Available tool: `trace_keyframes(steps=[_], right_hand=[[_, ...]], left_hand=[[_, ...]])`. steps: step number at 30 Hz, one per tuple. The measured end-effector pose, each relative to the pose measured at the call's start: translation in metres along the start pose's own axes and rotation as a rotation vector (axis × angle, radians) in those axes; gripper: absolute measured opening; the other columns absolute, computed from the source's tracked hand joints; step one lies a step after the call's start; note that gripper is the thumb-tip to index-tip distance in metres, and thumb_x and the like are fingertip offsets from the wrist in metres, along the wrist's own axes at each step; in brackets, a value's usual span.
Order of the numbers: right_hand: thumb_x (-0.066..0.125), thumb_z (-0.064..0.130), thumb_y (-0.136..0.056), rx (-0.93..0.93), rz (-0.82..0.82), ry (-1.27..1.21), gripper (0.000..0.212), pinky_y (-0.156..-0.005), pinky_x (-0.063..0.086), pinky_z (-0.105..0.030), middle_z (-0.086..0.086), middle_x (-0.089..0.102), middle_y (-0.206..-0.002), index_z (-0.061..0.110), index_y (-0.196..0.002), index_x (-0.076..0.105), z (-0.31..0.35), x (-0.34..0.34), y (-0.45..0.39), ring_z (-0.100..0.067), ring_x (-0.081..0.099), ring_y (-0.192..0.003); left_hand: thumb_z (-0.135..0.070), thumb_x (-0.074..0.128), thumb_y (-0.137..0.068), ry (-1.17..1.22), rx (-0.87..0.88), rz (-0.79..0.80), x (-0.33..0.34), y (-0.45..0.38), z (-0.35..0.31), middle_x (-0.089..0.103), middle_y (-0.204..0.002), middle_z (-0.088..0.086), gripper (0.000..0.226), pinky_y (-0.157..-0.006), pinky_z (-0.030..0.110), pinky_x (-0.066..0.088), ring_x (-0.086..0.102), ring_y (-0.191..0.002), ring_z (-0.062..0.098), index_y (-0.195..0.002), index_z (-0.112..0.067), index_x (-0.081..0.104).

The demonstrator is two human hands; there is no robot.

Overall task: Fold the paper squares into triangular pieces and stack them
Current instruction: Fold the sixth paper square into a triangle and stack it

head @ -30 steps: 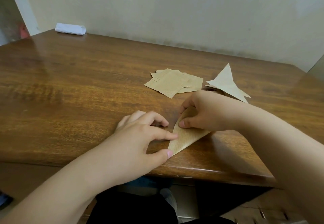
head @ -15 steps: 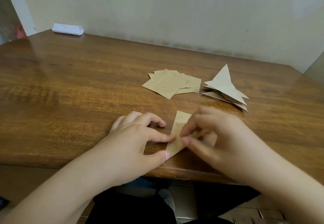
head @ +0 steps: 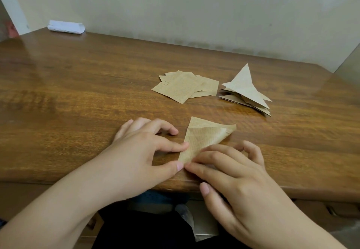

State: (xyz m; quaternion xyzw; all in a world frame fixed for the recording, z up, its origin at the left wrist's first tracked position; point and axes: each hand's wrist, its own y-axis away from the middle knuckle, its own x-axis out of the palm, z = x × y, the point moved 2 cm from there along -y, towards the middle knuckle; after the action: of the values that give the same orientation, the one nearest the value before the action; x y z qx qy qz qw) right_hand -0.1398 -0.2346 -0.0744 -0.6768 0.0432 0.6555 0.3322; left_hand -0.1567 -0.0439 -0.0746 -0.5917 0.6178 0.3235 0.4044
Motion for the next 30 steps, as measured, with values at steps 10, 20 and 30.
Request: trace_keyframes(steps=[10, 20, 30], right_hand=[[0.045, 0.036, -0.088, 0.109, 0.001, 0.03, 0.028, -0.089, 0.027, -0.04, 0.02, 0.061, -0.091, 0.032, -0.092, 0.072, -0.026, -0.012, -0.006, -0.01, 0.049, -0.101], [0.05, 0.049, -0.074, 0.257, 0.044, -0.129, 0.026, -0.082, 0.028, -0.036, 0.016, 0.05, -0.07, 0.03, -0.064, 0.064, -0.007, 0.008, -0.041, -0.01, 0.033, -0.077], [0.051, 0.048, -0.07, 0.406, 0.139, -0.133, 0.018, -0.093, 0.019, -0.028, 0.015, 0.057, -0.08, 0.033, -0.068, 0.061, -0.048, -0.017, -0.032, -0.007, 0.036, -0.088]], left_hand=[[-0.07, 0.041, -0.076, 0.01, -0.029, 0.024, 0.001, 0.001, -0.002, 0.028, -0.123, -0.042, 0.036, -0.118, 0.036, 0.0, 0.009, -0.117, -0.016, -0.11, -0.065, 0.051], [-0.072, 0.036, -0.07, 0.007, -0.029, 0.048, -0.001, 0.001, -0.002, 0.023, -0.123, -0.045, 0.028, -0.115, 0.032, 0.0, 0.006, -0.108, -0.025, -0.096, -0.07, 0.045], [-0.078, 0.018, -0.054, -0.007, 0.009, 0.005, 0.002, 0.001, 0.002, 0.022, -0.122, -0.048, 0.054, -0.116, 0.032, 0.001, -0.002, -0.123, -0.019, -0.1, -0.073, 0.045]])
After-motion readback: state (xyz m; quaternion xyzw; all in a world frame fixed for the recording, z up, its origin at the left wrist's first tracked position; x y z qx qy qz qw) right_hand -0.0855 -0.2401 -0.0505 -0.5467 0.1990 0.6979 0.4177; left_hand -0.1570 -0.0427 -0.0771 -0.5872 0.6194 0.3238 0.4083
